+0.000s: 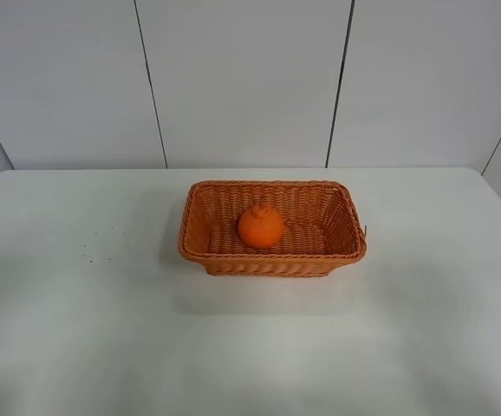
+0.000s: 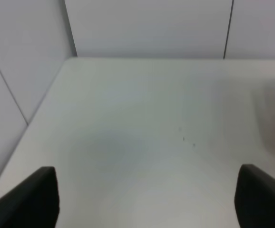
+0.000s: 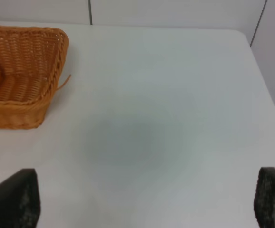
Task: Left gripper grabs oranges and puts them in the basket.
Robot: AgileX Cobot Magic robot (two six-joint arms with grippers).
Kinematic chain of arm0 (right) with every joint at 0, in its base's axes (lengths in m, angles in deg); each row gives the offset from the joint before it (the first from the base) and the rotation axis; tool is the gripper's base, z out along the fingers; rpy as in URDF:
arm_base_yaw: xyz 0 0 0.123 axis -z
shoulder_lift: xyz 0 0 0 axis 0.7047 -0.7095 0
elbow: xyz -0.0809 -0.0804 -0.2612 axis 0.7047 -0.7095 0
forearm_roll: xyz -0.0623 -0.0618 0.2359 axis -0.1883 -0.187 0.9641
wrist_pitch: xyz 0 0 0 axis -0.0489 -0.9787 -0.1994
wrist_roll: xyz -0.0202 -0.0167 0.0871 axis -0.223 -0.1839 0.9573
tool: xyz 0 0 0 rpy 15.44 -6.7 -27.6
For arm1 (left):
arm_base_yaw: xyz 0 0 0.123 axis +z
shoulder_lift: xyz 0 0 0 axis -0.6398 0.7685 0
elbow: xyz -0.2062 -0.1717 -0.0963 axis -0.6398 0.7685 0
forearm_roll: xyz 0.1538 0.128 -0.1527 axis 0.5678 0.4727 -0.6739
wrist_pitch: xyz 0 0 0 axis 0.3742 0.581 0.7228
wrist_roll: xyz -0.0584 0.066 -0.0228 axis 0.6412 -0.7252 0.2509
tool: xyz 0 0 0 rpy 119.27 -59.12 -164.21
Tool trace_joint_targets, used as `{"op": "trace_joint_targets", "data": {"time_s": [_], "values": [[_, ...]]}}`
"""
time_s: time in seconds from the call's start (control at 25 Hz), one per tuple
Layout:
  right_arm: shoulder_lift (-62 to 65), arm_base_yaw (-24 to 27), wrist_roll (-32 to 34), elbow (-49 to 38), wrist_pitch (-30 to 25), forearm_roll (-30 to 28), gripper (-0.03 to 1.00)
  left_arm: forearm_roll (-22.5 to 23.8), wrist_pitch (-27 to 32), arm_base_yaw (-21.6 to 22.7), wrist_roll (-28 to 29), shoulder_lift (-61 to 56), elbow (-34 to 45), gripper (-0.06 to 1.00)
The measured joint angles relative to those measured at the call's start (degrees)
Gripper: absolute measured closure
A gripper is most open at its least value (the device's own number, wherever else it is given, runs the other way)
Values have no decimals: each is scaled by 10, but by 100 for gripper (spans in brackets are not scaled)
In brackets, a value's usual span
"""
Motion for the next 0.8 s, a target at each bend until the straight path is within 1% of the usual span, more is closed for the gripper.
{"op": "trace_joint_targets", "data": {"time_s": [0.08,0.2,0.28,0.48,0.8], "values": [[0,0,0,0,0,0,27,-2,13,0,9,0,0,10],[0,0,0,0,0,0,27,-2,16,0,32,0,6,10],[0,0,0,0,0,0,27,-2,19,0,40,-1,23,10],[0,0,0,0,0,0,27,-2,45,0,42,-1,73,12],[0,0,0,0,0,0,27,-2,50,0,42,-1,76,12]]}}
